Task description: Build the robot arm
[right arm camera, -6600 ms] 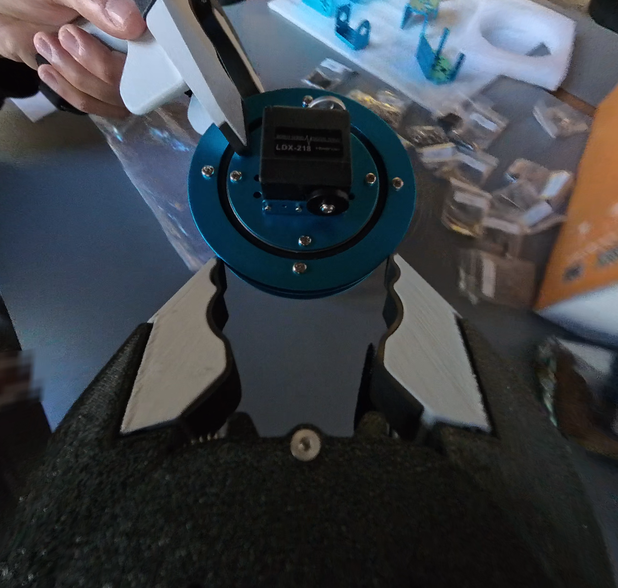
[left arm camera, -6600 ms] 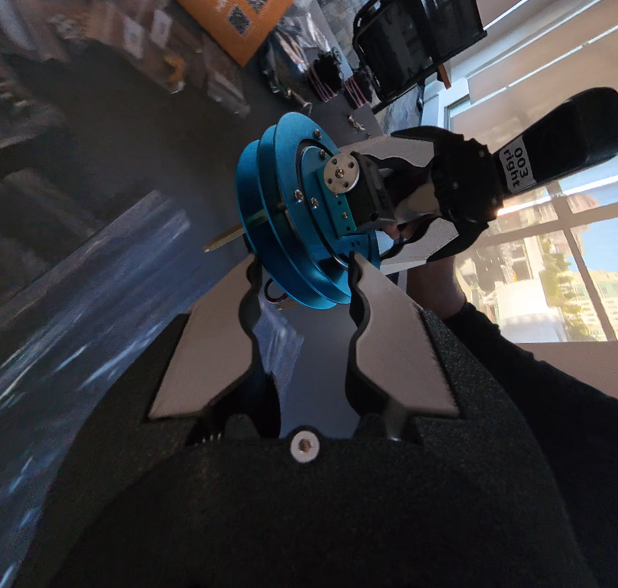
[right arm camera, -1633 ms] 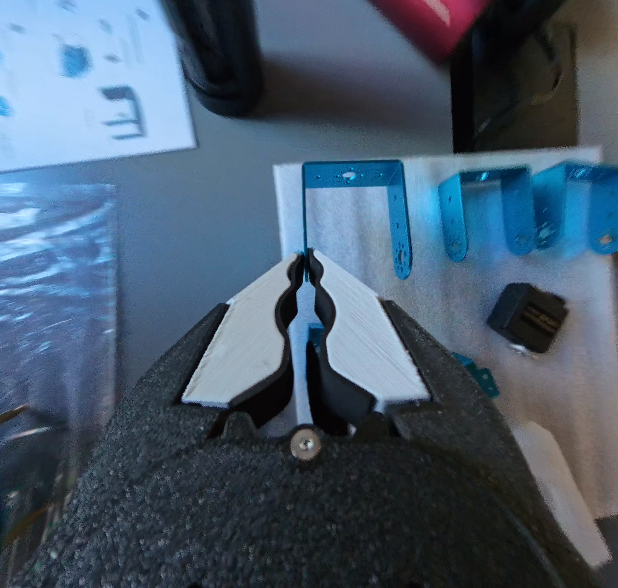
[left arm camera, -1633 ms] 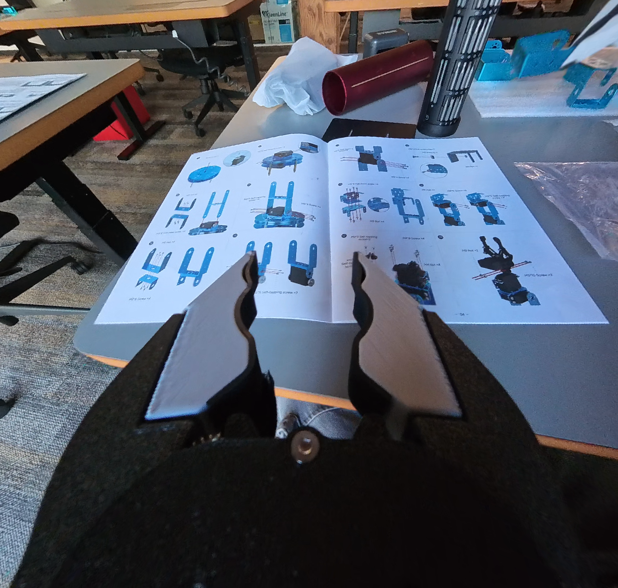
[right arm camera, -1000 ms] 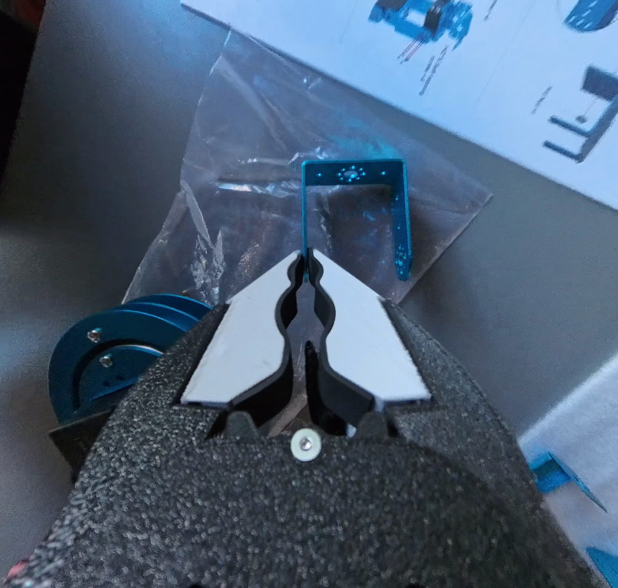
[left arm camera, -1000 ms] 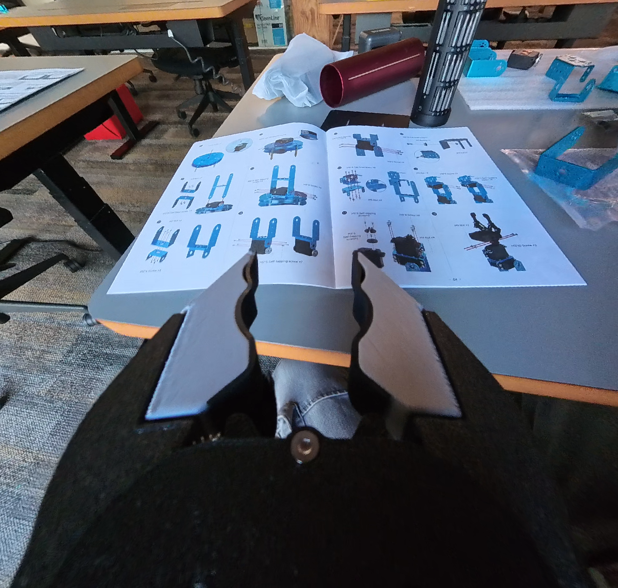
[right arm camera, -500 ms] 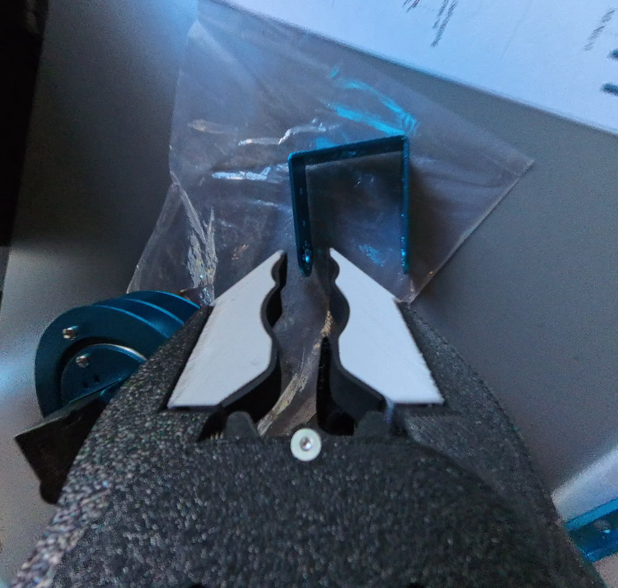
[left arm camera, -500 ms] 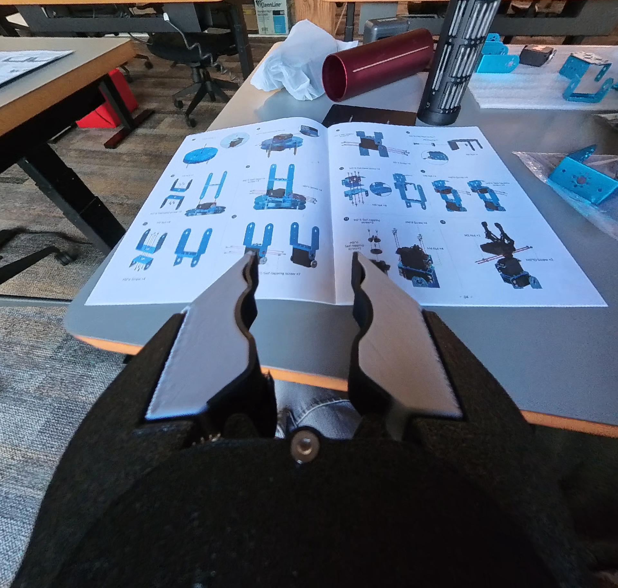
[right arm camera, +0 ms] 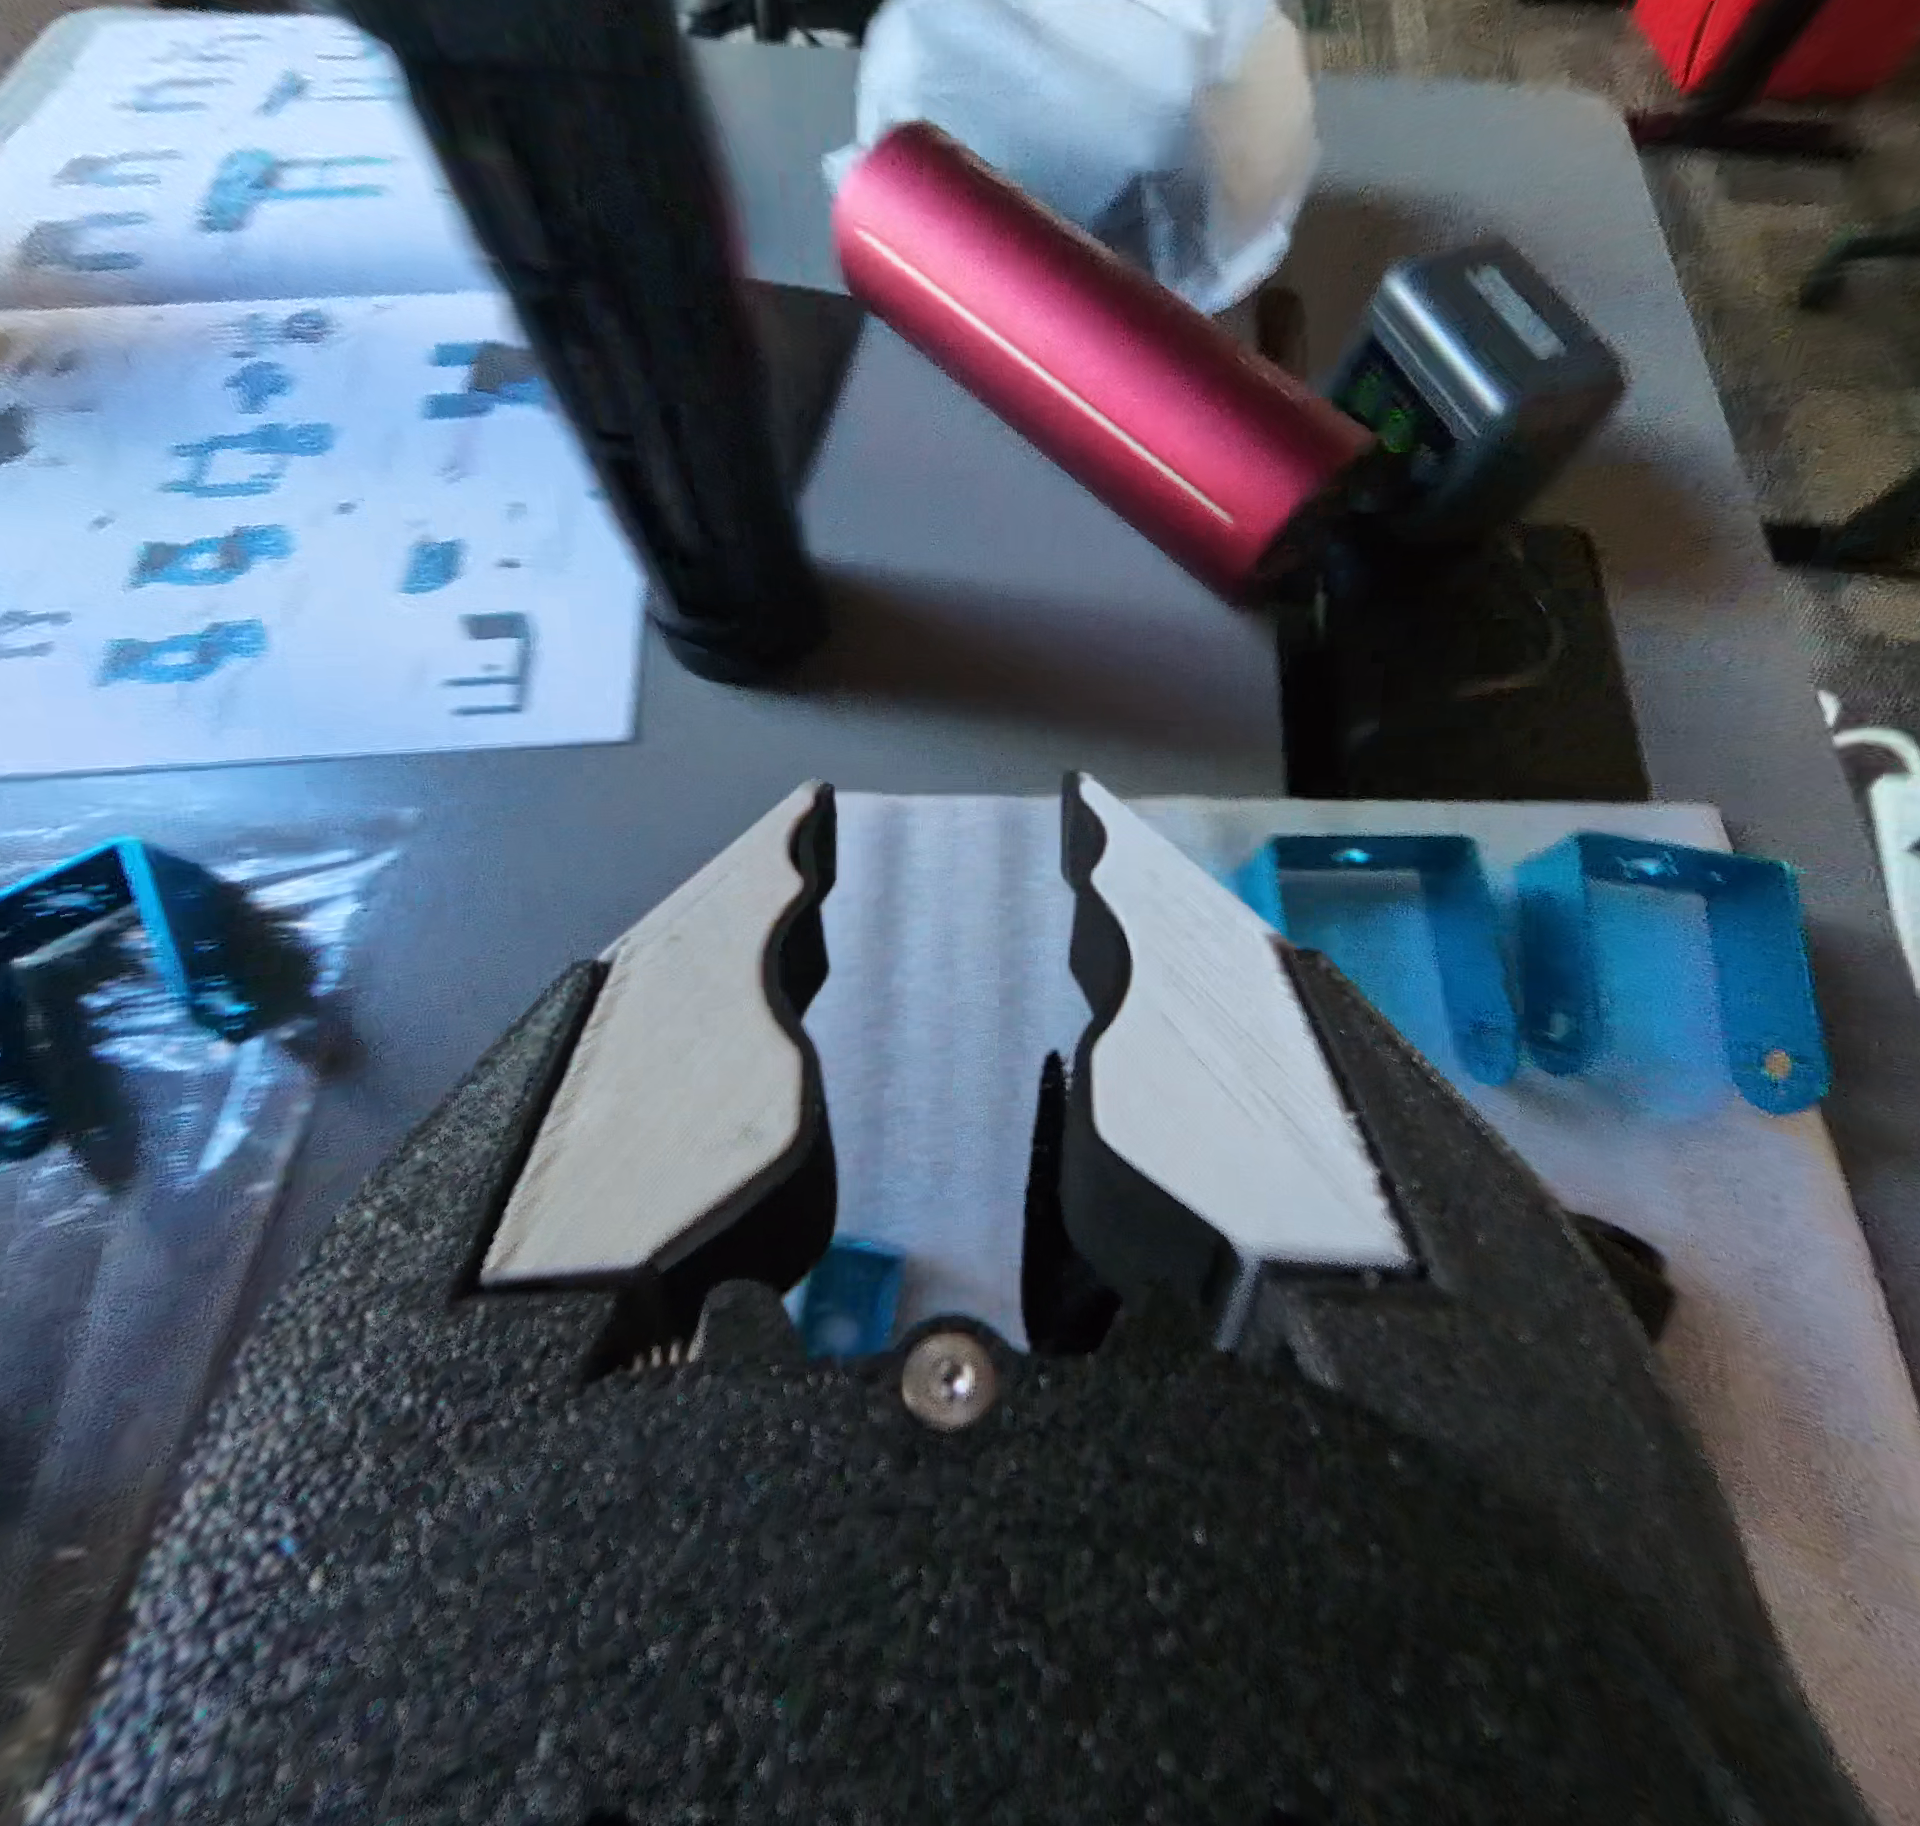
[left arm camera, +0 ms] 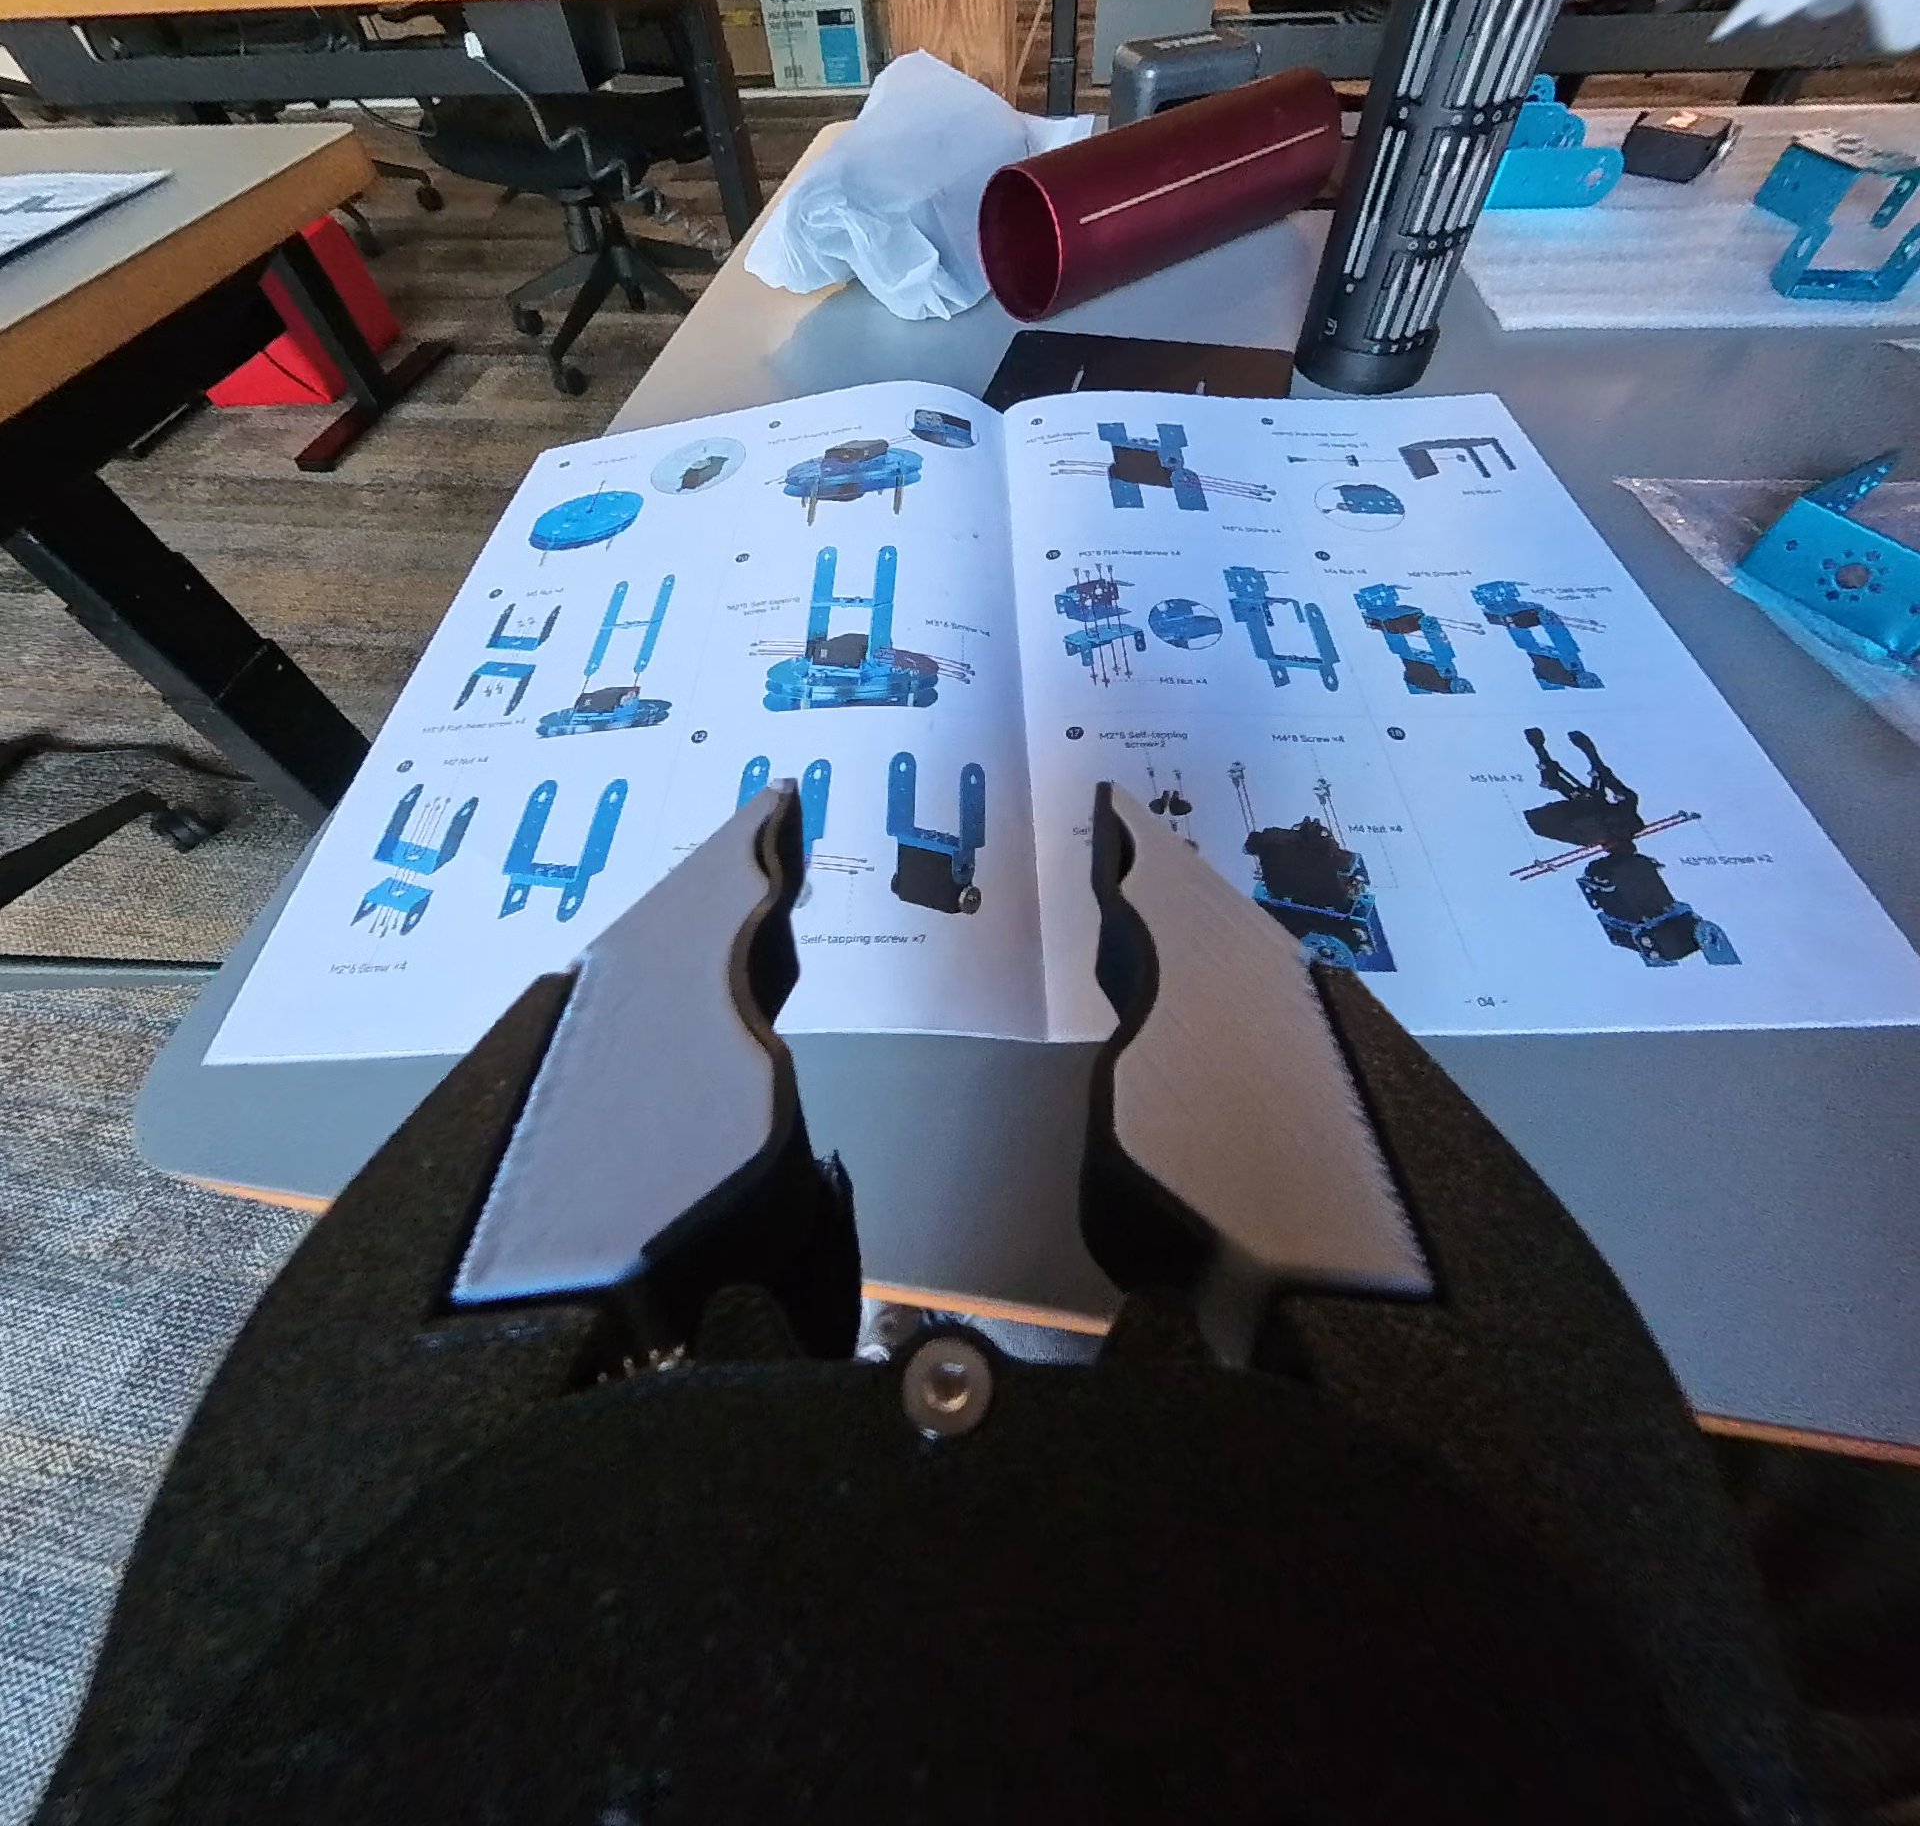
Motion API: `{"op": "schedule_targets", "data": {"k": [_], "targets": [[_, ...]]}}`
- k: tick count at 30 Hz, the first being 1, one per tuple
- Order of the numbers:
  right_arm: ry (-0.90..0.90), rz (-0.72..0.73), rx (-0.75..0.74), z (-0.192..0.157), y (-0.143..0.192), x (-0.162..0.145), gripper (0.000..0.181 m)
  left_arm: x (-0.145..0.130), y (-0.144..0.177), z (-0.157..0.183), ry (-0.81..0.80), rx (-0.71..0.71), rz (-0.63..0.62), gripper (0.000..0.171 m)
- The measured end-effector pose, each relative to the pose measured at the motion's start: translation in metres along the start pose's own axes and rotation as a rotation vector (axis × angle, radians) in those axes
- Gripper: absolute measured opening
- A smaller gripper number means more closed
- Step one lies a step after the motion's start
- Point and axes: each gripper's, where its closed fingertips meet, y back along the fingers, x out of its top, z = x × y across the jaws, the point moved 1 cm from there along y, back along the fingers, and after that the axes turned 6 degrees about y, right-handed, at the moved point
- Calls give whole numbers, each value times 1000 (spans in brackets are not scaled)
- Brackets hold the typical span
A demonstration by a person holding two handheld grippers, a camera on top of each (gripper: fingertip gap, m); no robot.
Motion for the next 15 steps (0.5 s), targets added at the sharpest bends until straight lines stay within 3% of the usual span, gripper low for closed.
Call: {"op": "schedule_targets", "data": {"k": [3, 7, 8, 9, 12, 15], "targets": [[-20, -184, -115, 57, -13, -41, 43, 0, 1, 1, -16, 8, -3, 56], [-89, -396, -74, 76, -30, -91, 40, -1, 5, -3, -31, 28, 1, 56], [-103, -389, -59, 76, -30, -89, 32, -2, 6, -4, -27, 28, 1, 56], [-103, -355, -40, 74, -27, -80, 2, -2, 7, -5, -21, 30, 0, 56], [-71, -207, -69, 68, -5, -33, 0, -3, 10, -10, -10, 34, 9, 56], [20, -190, -52, 32, 22, 4, 1, -4, 12, -16, 1, 33, 13, 56]]}}
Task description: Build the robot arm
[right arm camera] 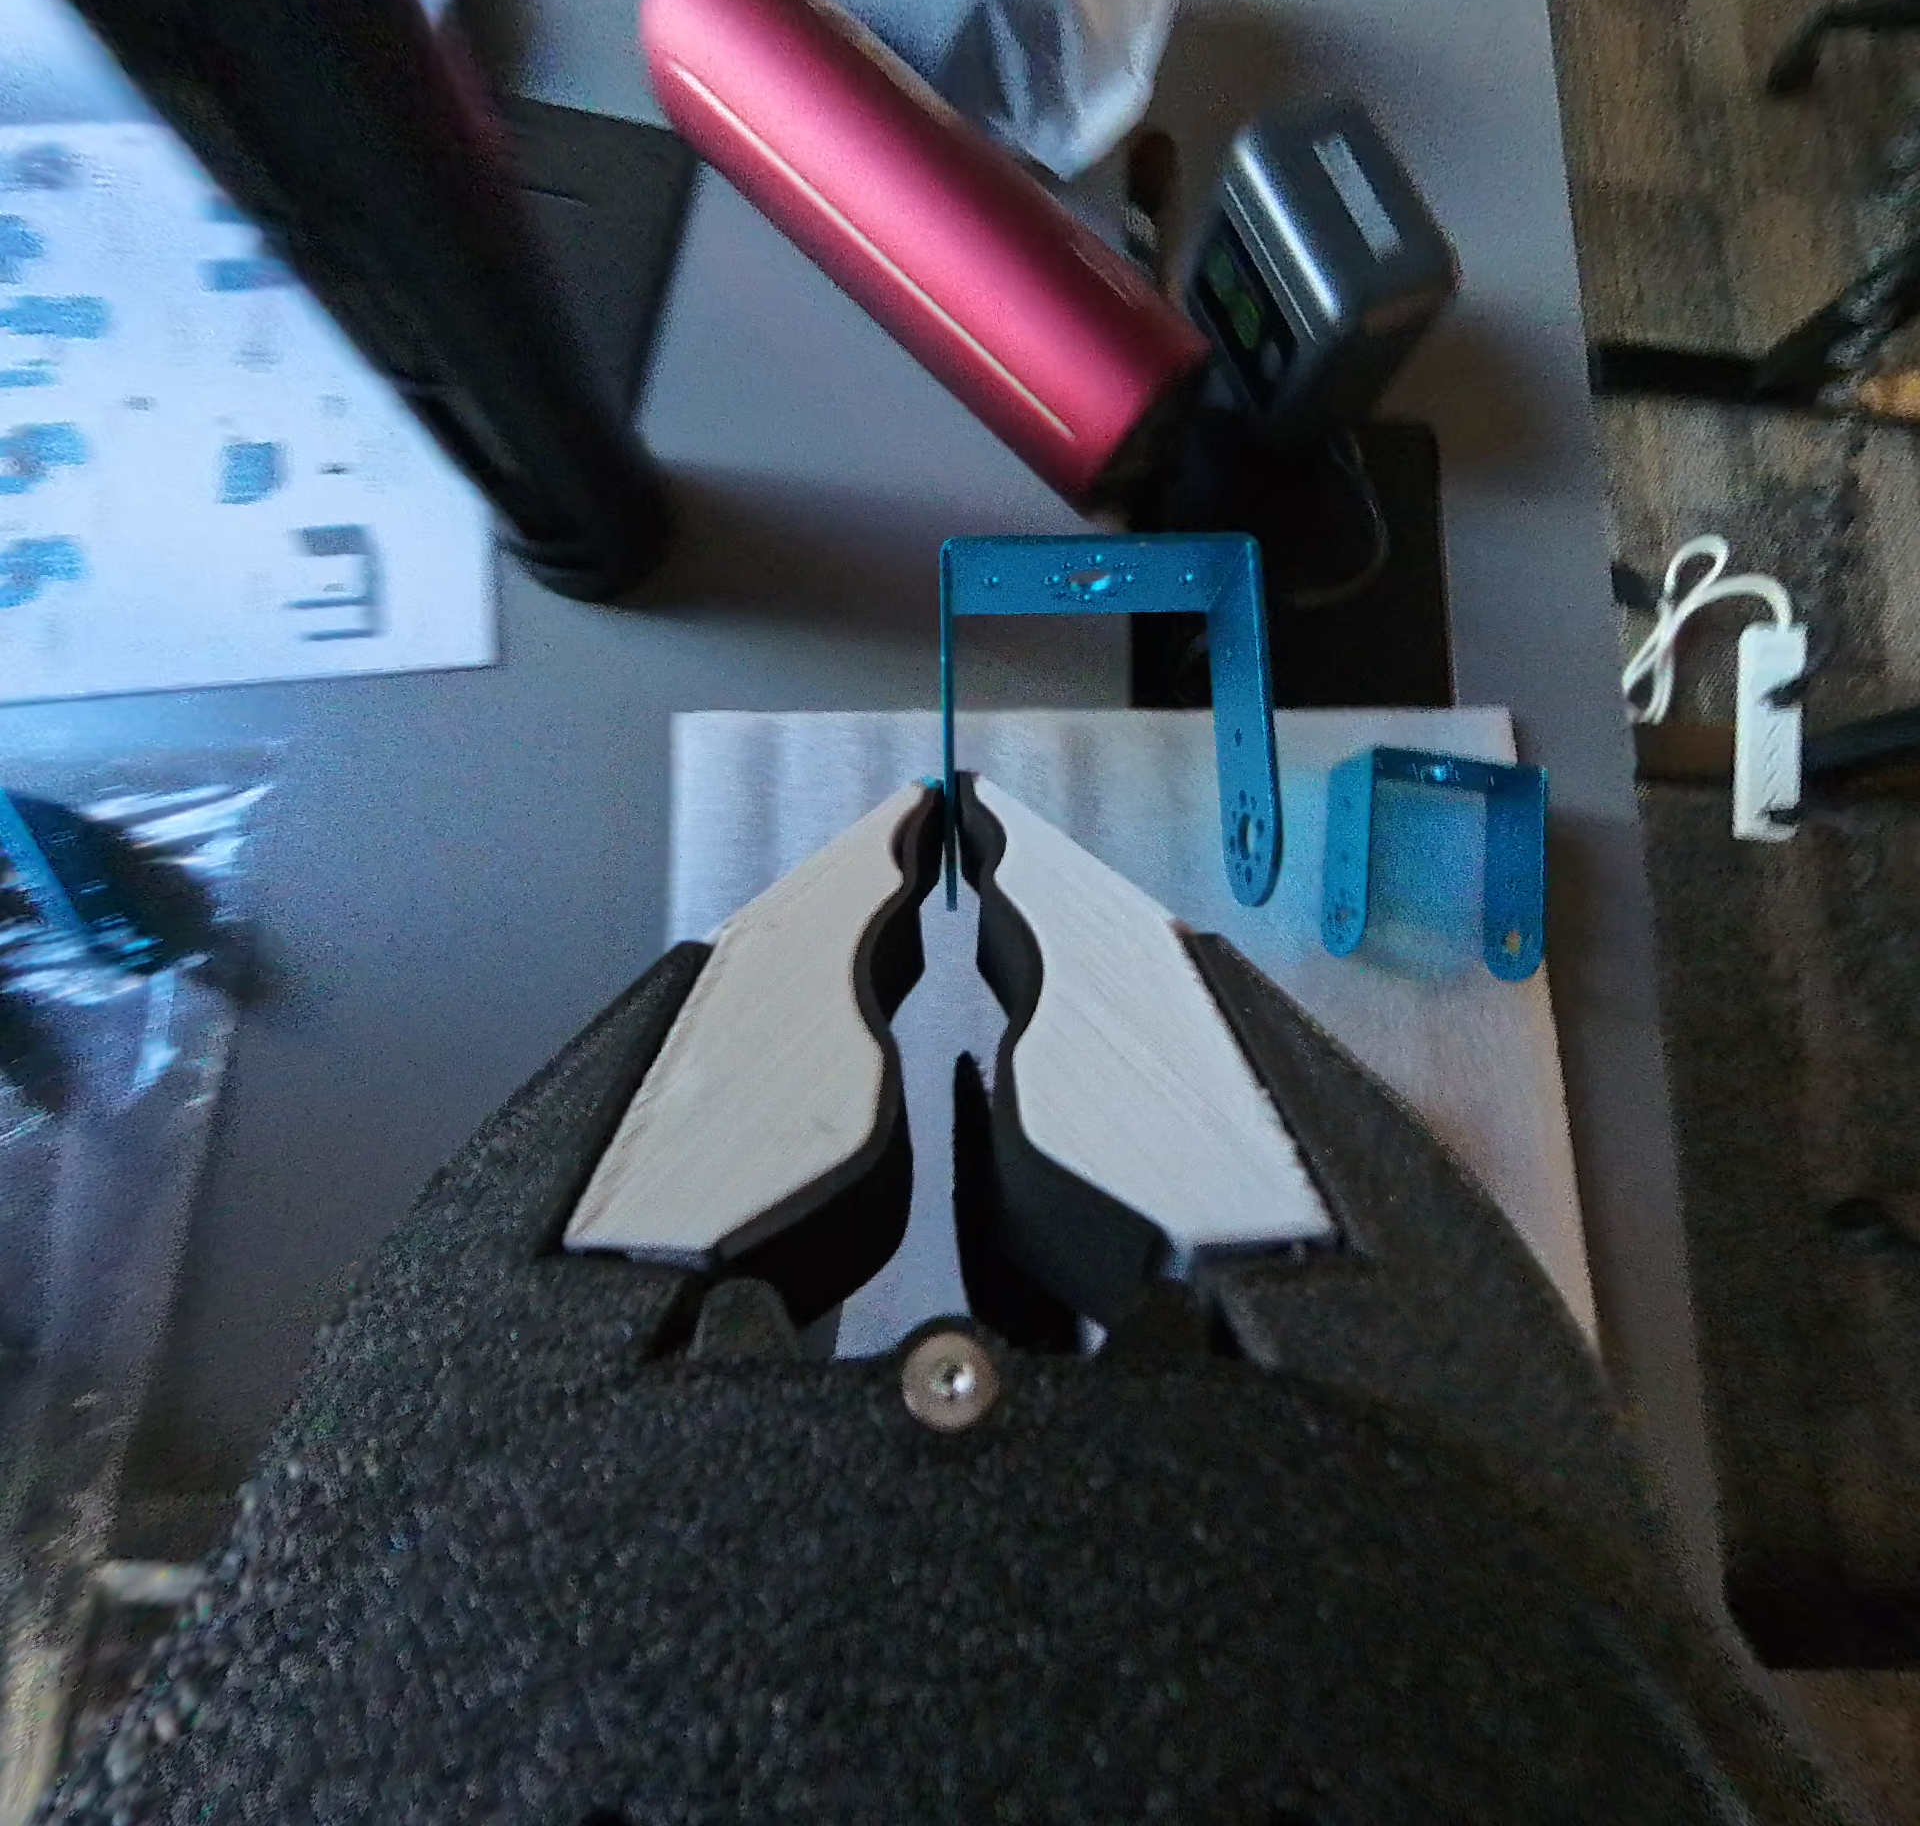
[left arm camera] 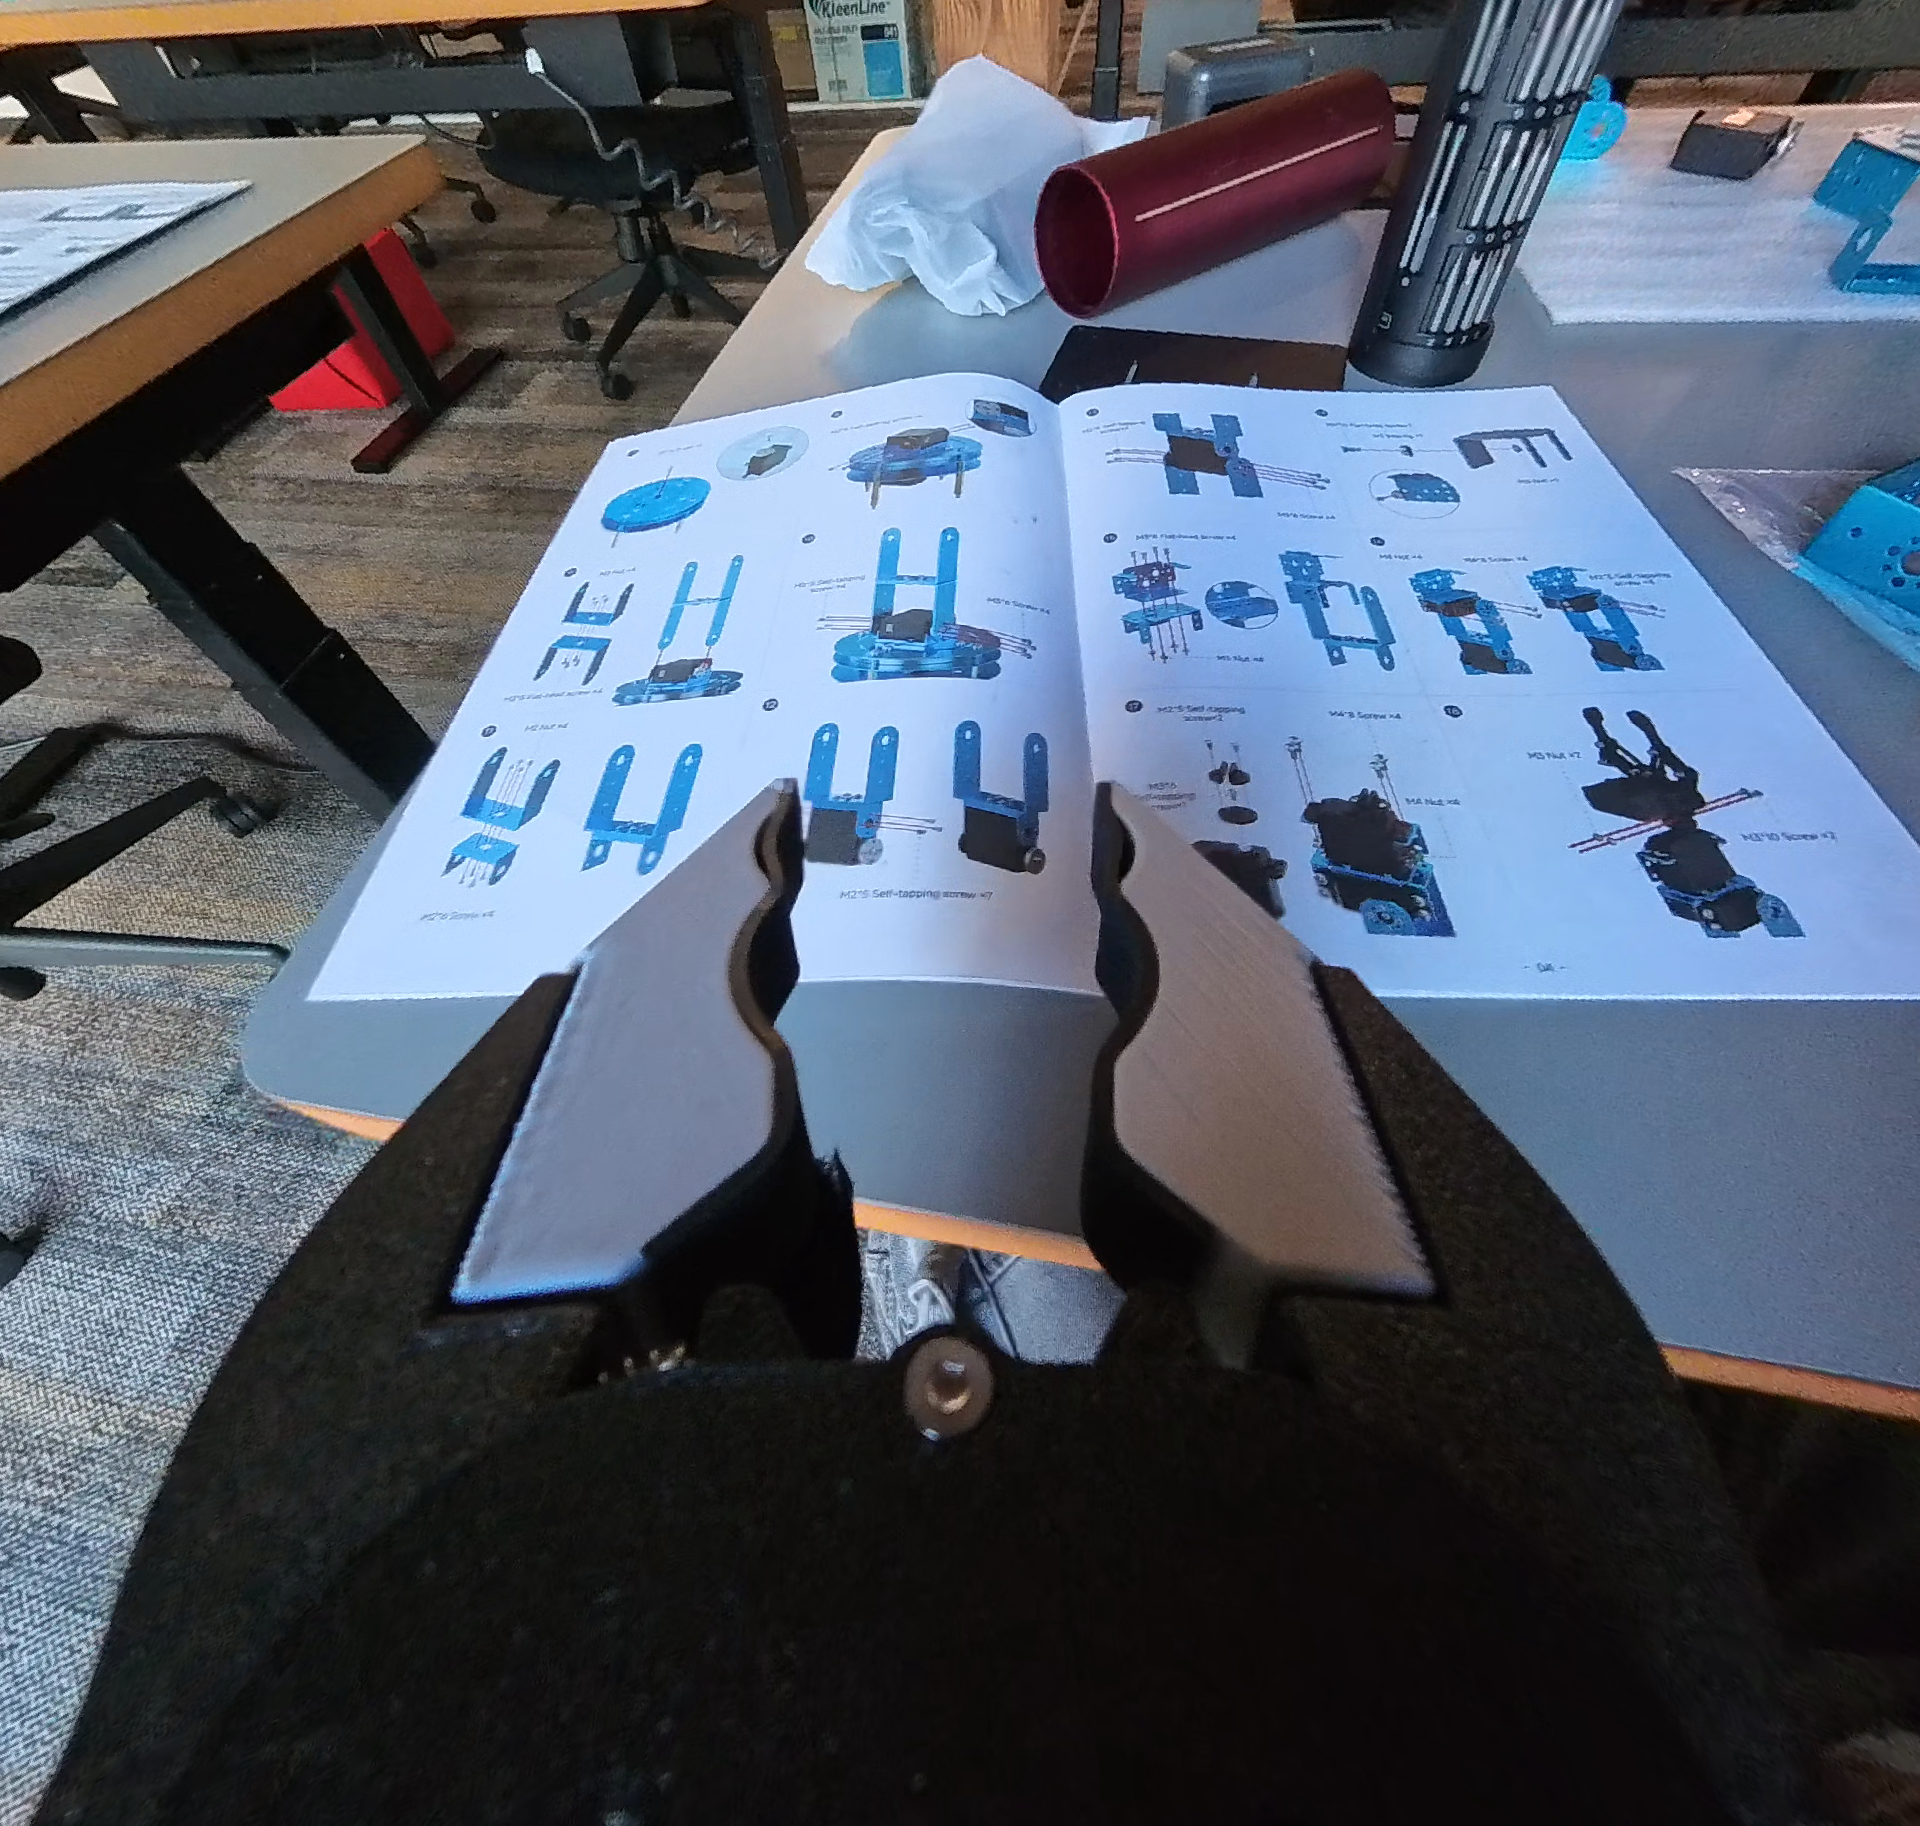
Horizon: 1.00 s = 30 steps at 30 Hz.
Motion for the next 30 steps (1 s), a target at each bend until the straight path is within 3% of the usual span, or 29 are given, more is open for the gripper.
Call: {"op": "schedule_targets", "data": {"k": [3, 7, 10, 13, 17, 21, 25, 30], "targets": [[114, 5, 24, -57, 32, 29, 1, -3, 2, -7, 0, 8, -1, 56], [292, -39, 78, -162, 61, 56, 1, -10, 6, -17, -3, 24, -5, 56], [389, -146, 153, -242, 65, 52, 1, -17, 10, -20, 16, 12, -15, 56], [449, -288, 231, -298, 58, 33, 1, -20, 14, -20, 13, 3, -18, 56], [411, -410, 305, -337, 49, 12, 2, -18, 21, -17, -20, 8, -8, 56], [350, -444, 186, -354, 42, 3, 2, -16, 32, -10, -30, 10, 17, 56], [215, -359, -21, -367, 35, -4, 2, -19, 34, -4, -3, -2, 30, 56], [-35, -51, -109, -404, 14, 10, 1, -21, 27, 5, -9, -35, 13, 56]]}}
